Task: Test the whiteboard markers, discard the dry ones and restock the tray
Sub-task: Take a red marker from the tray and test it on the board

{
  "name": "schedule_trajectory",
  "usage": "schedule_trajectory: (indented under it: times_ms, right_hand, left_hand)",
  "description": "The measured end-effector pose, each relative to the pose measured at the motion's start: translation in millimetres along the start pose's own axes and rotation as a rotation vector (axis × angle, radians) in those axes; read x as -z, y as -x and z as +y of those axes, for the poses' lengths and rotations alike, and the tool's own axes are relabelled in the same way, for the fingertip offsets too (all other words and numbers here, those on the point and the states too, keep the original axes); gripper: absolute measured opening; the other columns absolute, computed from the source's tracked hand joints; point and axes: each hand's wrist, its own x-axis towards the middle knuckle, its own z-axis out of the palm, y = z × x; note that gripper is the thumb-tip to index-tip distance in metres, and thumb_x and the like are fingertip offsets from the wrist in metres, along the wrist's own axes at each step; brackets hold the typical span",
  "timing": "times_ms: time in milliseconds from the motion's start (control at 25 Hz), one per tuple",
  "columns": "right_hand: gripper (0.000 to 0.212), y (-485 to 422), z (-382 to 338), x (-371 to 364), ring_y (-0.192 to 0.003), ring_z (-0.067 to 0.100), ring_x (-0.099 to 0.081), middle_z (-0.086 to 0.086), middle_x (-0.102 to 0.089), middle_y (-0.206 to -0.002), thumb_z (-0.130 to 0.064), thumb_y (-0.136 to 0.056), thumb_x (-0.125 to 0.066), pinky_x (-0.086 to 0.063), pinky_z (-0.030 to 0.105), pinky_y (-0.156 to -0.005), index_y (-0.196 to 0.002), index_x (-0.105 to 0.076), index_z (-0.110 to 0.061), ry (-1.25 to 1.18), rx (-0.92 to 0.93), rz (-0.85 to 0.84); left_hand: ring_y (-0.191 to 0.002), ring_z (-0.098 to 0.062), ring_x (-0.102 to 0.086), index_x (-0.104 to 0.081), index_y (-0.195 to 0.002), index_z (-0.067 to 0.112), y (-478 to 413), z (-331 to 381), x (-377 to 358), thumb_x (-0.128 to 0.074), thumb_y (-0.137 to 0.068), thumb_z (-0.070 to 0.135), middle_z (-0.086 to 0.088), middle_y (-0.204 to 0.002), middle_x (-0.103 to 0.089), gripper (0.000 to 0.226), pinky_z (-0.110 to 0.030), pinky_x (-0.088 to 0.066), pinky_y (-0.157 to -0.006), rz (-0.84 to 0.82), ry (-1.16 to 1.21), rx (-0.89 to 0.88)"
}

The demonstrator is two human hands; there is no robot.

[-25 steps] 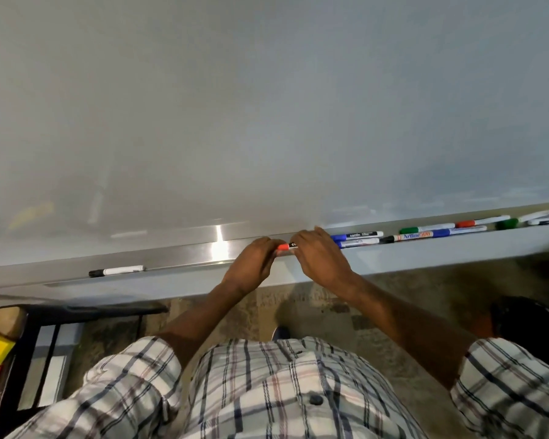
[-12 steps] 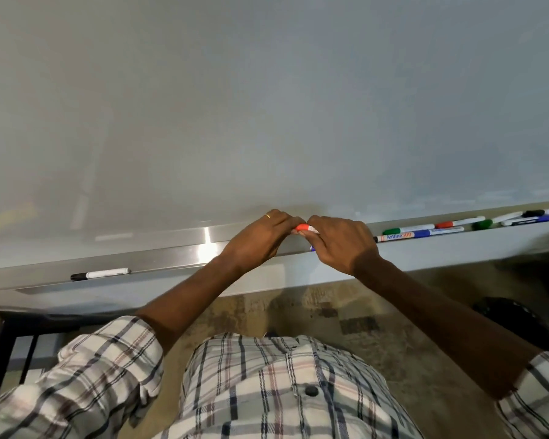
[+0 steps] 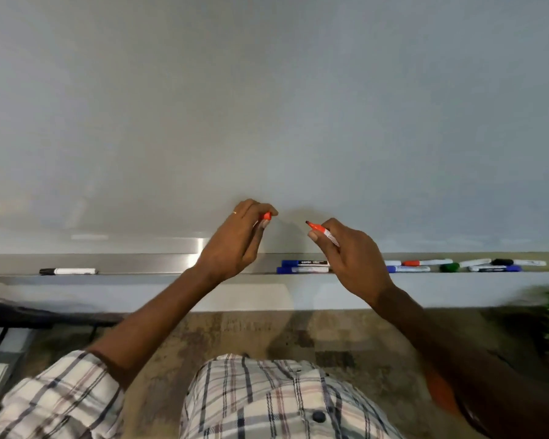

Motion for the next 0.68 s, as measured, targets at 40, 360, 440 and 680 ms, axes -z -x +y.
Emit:
schedule_trajectory:
  times_ms: [40, 360, 440, 680]
  right_hand:
    - [0.048, 0, 0, 8, -0.065, 0.005, -0.057, -0.013, -0.06, -0.078, -0.057, -0.098, -0.038, -0.043, 0.014, -0.066, -0.114, -0.06, -0.017, -0.051, 0.035, 0.038]
    - [0.034, -2, -9, 63, -0.081, 0.008, -0.063, -0.011, -0.066, -0.099, -0.031, -0.107, -0.037, -0.048, 0.016, -0.072, -0.135, -0.053, -0.018, -0.444, 0.191, 0.071]
    - [0.036, -5, -16, 71, -0.084, 0.015, -0.065, -0.007, -0.066, -0.112, -0.024, -0.108, -0.041, -0.055, 0.021, -0.074, -0.144, -0.042, -0.022, -0.501, 0.234, 0.132]
    - [0.02, -21, -40, 112, -0.091, 0.017, -0.071, -0.003, -0.068, -0.106, -0.014, -0.105, -0.047, -0.059, 0.026, -0.076, -0.118, -0.062, -0.016, -0.566, 0.361, 0.338]
  left_hand:
    - [-0.104, -0.013, -0.053, -0.056, -0.126, 0.014, -1, 13, -7, -0.041, -0.109, 0.02, -0.001, -0.116, -0.057, 0.024, -0.026, -0.047, -0.089, 0.024, 0.042, 0.029]
    - [-0.066, -0.009, -0.047, -0.047, -0.086, 0.022, -16, 104, -6, -0.039, -0.102, 0.027, 0.009, -0.076, -0.047, 0.018, -0.021, -0.039, -0.062, 0.41, 0.245, 0.069]
    - [-0.06, -0.003, -0.042, -0.041, -0.081, 0.031, -23, 126, 5, -0.043, -0.105, 0.033, 0.018, -0.07, -0.039, 0.024, -0.014, -0.033, -0.06, 0.432, 0.225, 0.01]
    - [-0.048, -0.006, -0.038, -0.051, -0.068, 0.024, -64, 144, 53, -0.051, -0.104, 0.041, 0.015, -0.058, -0.043, 0.039, -0.012, -0.028, -0.052, 0.351, 0.022, -0.235]
